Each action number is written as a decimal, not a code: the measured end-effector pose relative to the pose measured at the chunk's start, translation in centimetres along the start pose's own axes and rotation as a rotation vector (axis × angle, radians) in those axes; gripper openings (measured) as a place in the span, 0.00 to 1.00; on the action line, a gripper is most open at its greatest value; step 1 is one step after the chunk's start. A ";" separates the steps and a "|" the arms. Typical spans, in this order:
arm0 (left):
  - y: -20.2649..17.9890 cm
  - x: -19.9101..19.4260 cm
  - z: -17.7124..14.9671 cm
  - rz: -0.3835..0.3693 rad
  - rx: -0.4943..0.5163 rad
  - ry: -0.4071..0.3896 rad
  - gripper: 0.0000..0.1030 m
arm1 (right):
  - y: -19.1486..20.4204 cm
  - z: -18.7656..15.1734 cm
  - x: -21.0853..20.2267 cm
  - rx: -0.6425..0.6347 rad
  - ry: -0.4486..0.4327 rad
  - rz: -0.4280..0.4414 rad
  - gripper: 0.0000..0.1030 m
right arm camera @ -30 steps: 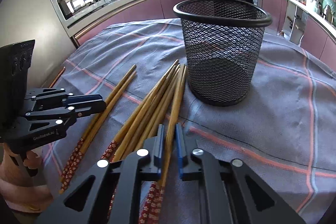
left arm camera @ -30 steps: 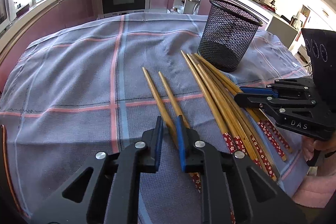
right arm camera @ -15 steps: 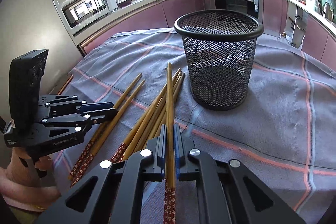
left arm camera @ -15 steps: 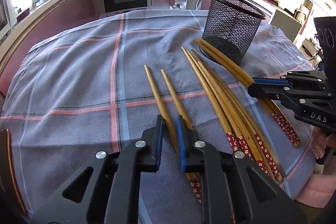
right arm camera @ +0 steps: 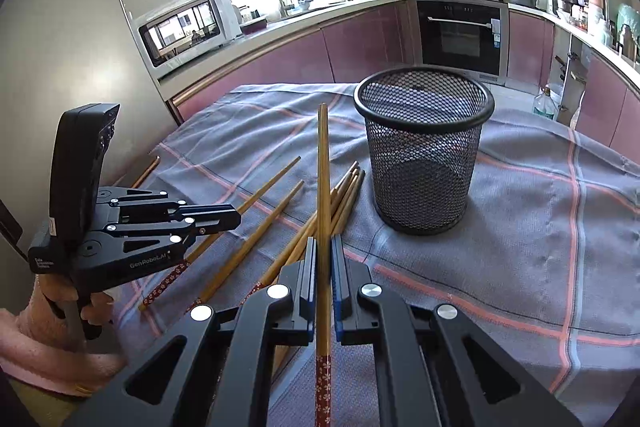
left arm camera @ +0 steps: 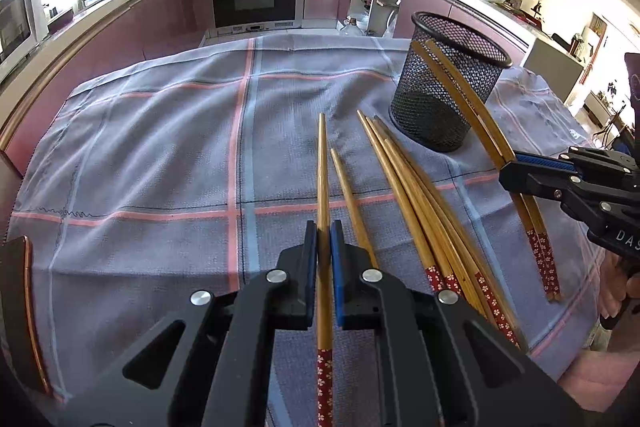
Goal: Organize utensils
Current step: 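Lift the held chopstick upright with the left tool while the right tool lifts its chopstick toward the mesh cup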
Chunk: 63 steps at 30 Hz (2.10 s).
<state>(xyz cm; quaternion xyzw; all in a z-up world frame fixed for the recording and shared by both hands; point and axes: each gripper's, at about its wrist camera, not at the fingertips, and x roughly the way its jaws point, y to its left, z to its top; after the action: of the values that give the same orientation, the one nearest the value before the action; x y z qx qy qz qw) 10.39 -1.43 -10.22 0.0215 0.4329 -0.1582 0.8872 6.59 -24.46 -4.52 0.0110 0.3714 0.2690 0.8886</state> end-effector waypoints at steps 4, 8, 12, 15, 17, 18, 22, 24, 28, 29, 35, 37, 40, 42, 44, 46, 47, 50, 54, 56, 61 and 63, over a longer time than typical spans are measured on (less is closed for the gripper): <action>0.3 -1.7 0.5 -0.035 -0.014 -0.035 0.07 | 0.0 0.3 -1.1 0.001 -0.029 0.008 0.05; 0.3 -3.6 1.1 -0.072 -0.017 -0.076 0.07 | 0.0 0.8 -2.4 -0.007 -0.070 0.011 0.05; 0.3 -5.6 1.7 -0.115 -0.021 -0.115 0.07 | 0.1 1.4 -3.3 -0.014 -0.107 0.018 0.05; 0.2 -7.2 2.0 -0.138 -0.024 -0.148 0.07 | 0.1 1.8 -3.9 -0.017 -0.128 0.023 0.05; 0.1 -8.2 2.3 -0.147 -0.023 -0.174 0.07 | 0.0 2.0 -4.2 -0.021 -0.138 0.023 0.05; 0.0 -8.8 2.4 -0.152 -0.022 -0.185 0.07 | -0.1 2.0 -4.4 -0.023 -0.140 0.023 0.05; -0.1 -10.4 2.7 -0.180 -0.032 -0.218 0.07 | -0.1 2.1 -4.7 -0.022 -0.152 0.027 0.05; 0.1 -11.1 3.0 -0.199 -0.040 -0.231 0.07 | -0.1 2.3 -4.8 -0.023 -0.157 0.027 0.05; 0.1 -12.0 3.4 -0.219 -0.053 -0.256 0.07 | -0.1 2.5 -5.1 -0.021 -0.171 0.027 0.05; 0.0 -12.2 3.6 -0.226 -0.057 -0.261 0.07 | -0.1 2.6 -5.2 -0.023 -0.176 0.026 0.05; -0.4 -13.0 4.2 -0.249 -0.065 -0.291 0.07 | -0.2 3.2 -5.9 -0.027 -0.202 0.021 0.05; -0.5 -13.1 4.5 -0.253 -0.066 -0.298 0.07 | -0.1 3.3 -6.1 -0.028 -0.210 0.020 0.05; -0.7 -13.2 5.0 -0.259 -0.064 -0.313 0.07 | -0.3 3.8 -6.6 -0.032 -0.226 0.015 0.05; -0.9 -13.1 5.5 -0.264 -0.061 -0.321 0.07 | -0.2 3.9 -7.0 -0.033 -0.238 0.009 0.05; -1.1 -13.1 5.9 -0.271 -0.056 -0.329 0.07 | -0.2 4.2 -7.2 -0.036 -0.250 0.005 0.05; -1.3 -13.2 6.3 -0.276 -0.052 -0.338 0.07 | -0.2 4.4 -7.5 -0.040 -0.260 0.002 0.05; -1.5 -13.1 6.6 -0.279 -0.049 -0.342 0.07 | -0.2 4.6 -7.7 -0.042 -0.265 0.000 0.05; -1.8 -13.2 7.2 -0.286 -0.043 -0.357 0.07 | -0.3 5.0 -8.2 -0.051 -0.279 -0.009 0.05; -2.3 -13.2 8.1 -0.290 -0.032 -0.371 0.07 | -0.5 5.5 -8.7 -0.057 -0.299 -0.019 0.05; -2.6 -13.3 8.7 -0.291 -0.029 -0.383 0.07 | -0.6 5.9 -9.0 -0.058 -0.307 -0.024 0.05; -3.1 -13.3 9.9 -0.297 -0.021 -0.404 0.07 | -0.9 6.8 -9.2 -0.063 -0.325 -0.035 0.05; -3.3 -13.4 10.5 -0.295 -0.016 -0.416 0.07 | -1.1 7.2 -9.3 -0.064 -0.331 -0.035 0.05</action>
<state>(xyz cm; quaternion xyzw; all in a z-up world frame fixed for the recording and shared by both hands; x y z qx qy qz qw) 9.67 -2.87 7.02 -0.0817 0.2407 -0.2835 0.9247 6.53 -28.65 6.57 0.0203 0.2114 0.2598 0.9420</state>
